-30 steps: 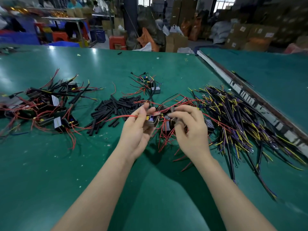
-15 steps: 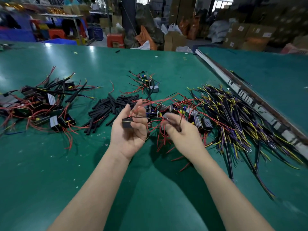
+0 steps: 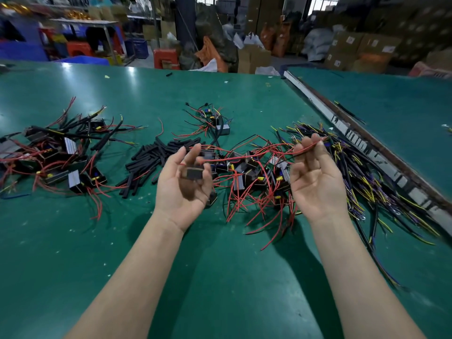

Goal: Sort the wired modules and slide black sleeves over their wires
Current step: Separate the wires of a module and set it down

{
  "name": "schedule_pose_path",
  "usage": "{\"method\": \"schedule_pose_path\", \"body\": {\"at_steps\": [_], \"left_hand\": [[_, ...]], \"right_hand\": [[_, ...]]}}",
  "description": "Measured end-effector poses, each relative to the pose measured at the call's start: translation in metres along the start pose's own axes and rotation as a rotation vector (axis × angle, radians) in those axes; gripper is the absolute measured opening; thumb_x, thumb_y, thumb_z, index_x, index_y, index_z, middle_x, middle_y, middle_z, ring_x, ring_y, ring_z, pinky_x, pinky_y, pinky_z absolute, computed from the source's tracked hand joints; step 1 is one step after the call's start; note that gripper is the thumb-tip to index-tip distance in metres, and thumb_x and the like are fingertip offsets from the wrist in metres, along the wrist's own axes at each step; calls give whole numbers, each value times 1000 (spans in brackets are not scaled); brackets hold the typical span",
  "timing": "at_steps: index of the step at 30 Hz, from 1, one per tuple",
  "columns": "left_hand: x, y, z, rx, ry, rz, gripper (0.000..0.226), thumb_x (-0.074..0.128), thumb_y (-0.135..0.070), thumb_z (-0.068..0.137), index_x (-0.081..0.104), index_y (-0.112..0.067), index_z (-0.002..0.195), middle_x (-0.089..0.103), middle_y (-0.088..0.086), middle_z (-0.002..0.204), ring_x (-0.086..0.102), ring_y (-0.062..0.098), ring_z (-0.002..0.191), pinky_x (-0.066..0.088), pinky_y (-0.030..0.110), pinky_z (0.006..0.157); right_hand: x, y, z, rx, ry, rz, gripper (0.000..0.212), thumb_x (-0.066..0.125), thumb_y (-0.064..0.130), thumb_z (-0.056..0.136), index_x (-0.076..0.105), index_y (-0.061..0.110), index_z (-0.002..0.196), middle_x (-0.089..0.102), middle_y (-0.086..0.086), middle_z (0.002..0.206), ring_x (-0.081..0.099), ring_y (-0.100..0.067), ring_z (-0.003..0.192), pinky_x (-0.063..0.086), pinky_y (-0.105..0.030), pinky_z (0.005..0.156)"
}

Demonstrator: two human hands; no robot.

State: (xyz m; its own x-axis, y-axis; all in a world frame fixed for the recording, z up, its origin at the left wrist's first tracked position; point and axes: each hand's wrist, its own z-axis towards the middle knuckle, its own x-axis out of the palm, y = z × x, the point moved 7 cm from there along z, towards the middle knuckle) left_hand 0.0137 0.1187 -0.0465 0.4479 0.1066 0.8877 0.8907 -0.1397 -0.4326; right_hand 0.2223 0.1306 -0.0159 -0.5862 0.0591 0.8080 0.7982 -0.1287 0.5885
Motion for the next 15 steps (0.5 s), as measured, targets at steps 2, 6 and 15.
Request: {"method": "schedule_pose_path", "body": {"at_steps": [2,6,15], "left_hand": [[0,-1,1,49,-33,-36,18,62,-23,82,71,-8,88,63,2,73,63,13,66,56,19,59],[9,3,0,75,69,13,31,63,-9,71,62,-2,101,70,10,80,69,18,78,58,23,72],[21,6,-9,336,116,1254,35,52,-51,82,64,-21,96,70,0,81,63,16,70,47,30,61]], "right_hand": [[0,3,1,-50,9,-17,13,50,13,96,60,20,98,72,6,85,68,-8,78,49,-14,55],[4,0,-1,-89,76,-162,23,50,7,97,57,28,104,73,1,93,70,-13,84,52,-17,61],[14,-3,-9,-206,146,-611,20,49,22,99,62,29,113,71,1,73,65,-10,55,37,-15,39]]}}
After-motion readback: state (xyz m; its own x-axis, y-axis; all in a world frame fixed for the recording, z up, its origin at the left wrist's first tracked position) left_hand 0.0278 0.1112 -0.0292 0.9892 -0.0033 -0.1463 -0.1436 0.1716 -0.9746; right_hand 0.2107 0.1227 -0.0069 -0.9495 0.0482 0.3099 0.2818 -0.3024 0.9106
